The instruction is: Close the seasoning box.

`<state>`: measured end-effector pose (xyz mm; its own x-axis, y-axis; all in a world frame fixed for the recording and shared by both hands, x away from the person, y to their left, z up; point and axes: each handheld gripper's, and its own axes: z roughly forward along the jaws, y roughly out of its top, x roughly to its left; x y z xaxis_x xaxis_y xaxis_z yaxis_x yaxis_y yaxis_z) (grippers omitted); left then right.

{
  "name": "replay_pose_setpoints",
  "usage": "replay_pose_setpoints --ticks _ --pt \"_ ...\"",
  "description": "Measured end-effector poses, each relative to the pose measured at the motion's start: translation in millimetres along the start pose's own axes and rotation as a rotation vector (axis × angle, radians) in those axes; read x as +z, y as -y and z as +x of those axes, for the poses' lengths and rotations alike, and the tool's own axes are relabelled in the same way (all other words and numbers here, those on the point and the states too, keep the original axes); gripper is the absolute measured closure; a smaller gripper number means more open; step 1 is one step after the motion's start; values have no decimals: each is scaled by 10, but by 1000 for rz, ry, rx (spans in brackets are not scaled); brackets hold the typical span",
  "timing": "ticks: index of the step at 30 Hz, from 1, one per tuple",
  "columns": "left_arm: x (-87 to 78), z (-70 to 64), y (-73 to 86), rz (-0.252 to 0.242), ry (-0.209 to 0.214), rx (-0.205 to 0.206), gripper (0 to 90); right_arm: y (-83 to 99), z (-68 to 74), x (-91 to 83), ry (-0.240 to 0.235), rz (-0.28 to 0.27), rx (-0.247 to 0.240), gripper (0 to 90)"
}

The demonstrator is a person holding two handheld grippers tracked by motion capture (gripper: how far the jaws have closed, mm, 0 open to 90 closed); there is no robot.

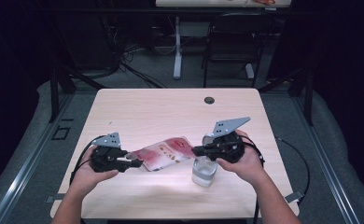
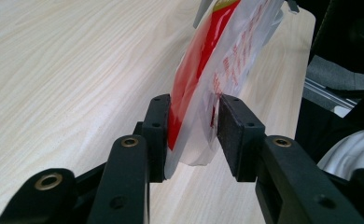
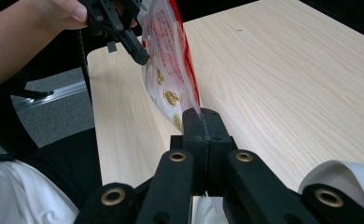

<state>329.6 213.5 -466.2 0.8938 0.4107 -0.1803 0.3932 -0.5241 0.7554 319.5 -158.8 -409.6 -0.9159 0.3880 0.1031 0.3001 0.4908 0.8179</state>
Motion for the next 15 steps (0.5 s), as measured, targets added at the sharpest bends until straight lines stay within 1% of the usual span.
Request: replay_pose_setpoints --ticks 3,4,9,11,13,15 --pt "15 -1 3 2 -12 3 624 -10 6 -3 0 10 -6 900" --pt "31 8 10 8 -21 3 617 -19 14 2 -2 17 -5 900" --pt "50 25 29 19 -34 2 602 -48 20 28 2 35 -13 900" --pt "37 29 34 13 -43 -2 591 -74 33 36 4 30 -16 900" --pt "32 30 34 7 -45 -6 561 -94 39 35 3 35 -21 900" --pt "20 23 31 -7 -44 -4 559 -104 45 41 6 37 -23 900"
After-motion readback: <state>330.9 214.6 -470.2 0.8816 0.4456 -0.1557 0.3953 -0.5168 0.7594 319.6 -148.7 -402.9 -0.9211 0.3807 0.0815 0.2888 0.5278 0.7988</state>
